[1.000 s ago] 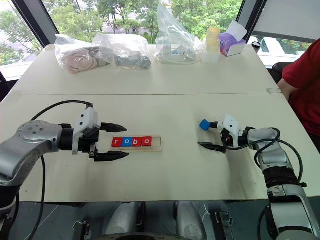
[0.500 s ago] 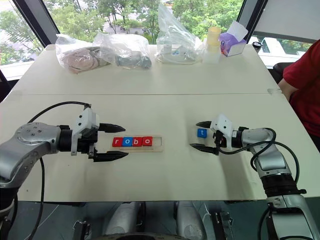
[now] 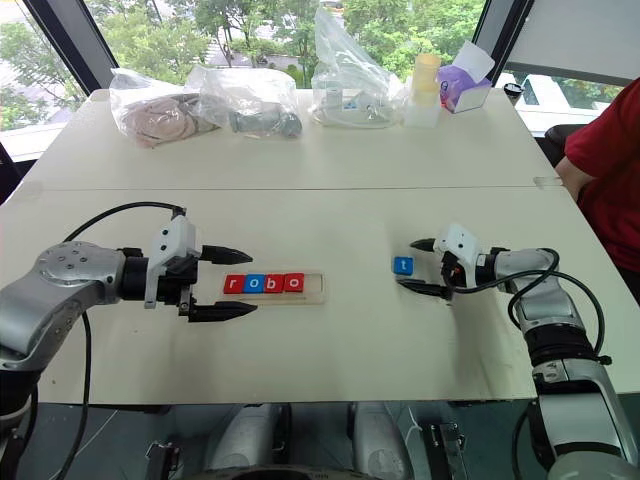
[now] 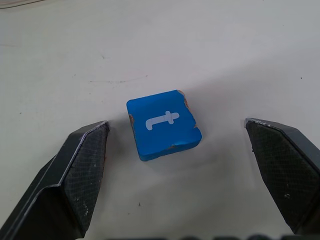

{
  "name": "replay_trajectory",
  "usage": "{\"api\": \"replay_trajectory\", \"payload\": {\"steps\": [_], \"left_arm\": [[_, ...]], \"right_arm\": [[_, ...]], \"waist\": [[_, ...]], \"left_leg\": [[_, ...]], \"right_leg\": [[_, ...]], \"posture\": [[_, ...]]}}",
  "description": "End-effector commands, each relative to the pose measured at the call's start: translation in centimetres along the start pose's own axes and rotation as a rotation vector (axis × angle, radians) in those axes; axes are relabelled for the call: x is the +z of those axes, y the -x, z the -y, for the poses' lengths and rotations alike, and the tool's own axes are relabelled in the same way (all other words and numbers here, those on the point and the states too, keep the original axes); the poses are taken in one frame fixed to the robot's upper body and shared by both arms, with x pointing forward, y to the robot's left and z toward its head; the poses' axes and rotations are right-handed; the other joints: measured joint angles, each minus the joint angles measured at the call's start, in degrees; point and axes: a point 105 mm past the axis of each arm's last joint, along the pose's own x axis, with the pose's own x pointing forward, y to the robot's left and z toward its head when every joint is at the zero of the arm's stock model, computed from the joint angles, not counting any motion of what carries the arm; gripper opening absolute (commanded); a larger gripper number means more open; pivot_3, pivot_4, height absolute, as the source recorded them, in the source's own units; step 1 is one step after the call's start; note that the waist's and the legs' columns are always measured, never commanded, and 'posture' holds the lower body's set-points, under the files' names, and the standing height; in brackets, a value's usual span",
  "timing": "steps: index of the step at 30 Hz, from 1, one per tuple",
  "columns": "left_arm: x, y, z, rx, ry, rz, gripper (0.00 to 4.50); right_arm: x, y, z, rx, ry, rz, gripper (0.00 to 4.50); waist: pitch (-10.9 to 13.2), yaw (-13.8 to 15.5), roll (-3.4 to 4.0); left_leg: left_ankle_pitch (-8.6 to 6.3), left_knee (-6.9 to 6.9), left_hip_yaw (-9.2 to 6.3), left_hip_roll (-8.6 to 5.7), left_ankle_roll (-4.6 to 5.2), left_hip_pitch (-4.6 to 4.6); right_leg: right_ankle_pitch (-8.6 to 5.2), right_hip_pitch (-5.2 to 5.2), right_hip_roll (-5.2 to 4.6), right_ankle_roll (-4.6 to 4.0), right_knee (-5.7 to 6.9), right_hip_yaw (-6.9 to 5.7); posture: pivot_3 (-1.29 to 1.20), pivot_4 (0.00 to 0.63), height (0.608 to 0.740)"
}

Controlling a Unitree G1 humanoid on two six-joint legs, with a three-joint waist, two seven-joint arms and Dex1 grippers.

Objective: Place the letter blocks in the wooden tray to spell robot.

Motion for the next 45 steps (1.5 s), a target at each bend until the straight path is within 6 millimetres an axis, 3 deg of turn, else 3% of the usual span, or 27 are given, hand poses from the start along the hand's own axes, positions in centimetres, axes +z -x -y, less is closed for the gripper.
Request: {"api": "replay_trajectory", "payload": {"steps": [1, 6, 12, 17, 23, 31, 45], "left_arm": [[0.5, 0.5, 0.1, 0.012, -0.033, -0.001, 4.50], [-0.2, 2.3, -1.4, 0.102, -0.030, -0.046, 4.50], [-1.1, 4.8, -2.8, 0.174, -0.029, -0.096, 4.50], [-1.7, 5.9, -1.8, 0.157, -0.001, -0.121, 4.50], [-1.7, 5.4, -1.9, 0.167, -0.006, -0.112, 4.50], [-1.8, 4.8, -1.4, 0.174, 0.005, -0.090, 4.50], [-1.9, 4.3, -1.1, 0.196, 0.020, -0.065, 4.50]], "right_arm": [[0.0, -0.6, -0.5, 0.048, 0.008, 0.002, 3.70], [1.1, -1.2, -0.8, 0.070, -0.029, 0.053, 1.16], [1.4, -1.2, -1.2, 0.095, 0.006, 0.016, 1.13], [7.1, -4.1, -4.4, 0.214, 0.084, 0.117, 1.13], [10.4, -7.8, -8.6, 0.318, 0.044, 0.160, 1.13], [10.4, -9.8, -8.2, 0.287, 0.135, 0.049, 1.13], [10.0, -9.3, -7.6, 0.322, 0.134, 0.005, 1.13]], "waist": [[0.00, -0.04, 0.00], [0.00, -0.20, 0.00], [0.00, -0.15, 0.01], [0.02, -0.26, 0.04], [0.01, 0.46, 0.02], [0.01, 0.23, 0.02], [0.01, 0.13, 0.02]], "left_leg": [[0.00, 0.00, 0.00, 0.01, 0.00, 0.02], [0.00, 0.00, -0.03, 0.04, 0.00, 0.19], [0.00, -0.04, -0.01, 0.04, 0.00, 0.26], [0.00, -0.09, -0.05, 0.09, 0.00, 0.14], [0.00, -0.05, -0.13, 0.07, 0.00, 0.07], [0.00, 0.01, -0.08, 0.02, -0.01, -0.05], [0.00, -0.03, -0.09, 0.03, 0.00, -0.06]], "right_leg": [[0.00, 0.02, 0.00, 0.00, 0.01, 0.00], [0.02, 0.09, 0.01, -0.03, 0.07, 0.05], [-0.06, 0.10, 0.00, -0.17, 0.10, 0.08], [0.01, -0.08, -0.02, -0.03, 0.17, 0.09], [-0.08, -0.07, -0.06, -0.19, 0.18, 0.02], [-0.02, -0.13, -0.15, -0.10, 0.06, 0.02], [0.00, -0.15, -0.10, -0.06, 0.07, 0.00]], "posture": [[0.00, 0.150, 0.740], [0.00, 0.150, 0.740], [0.00, 0.150, 0.740], [0.00, 0.150, 0.740], [0.00, 0.150, 0.740], [0.00, 0.150, 0.740], [0.00, 0.150, 0.740]]}}
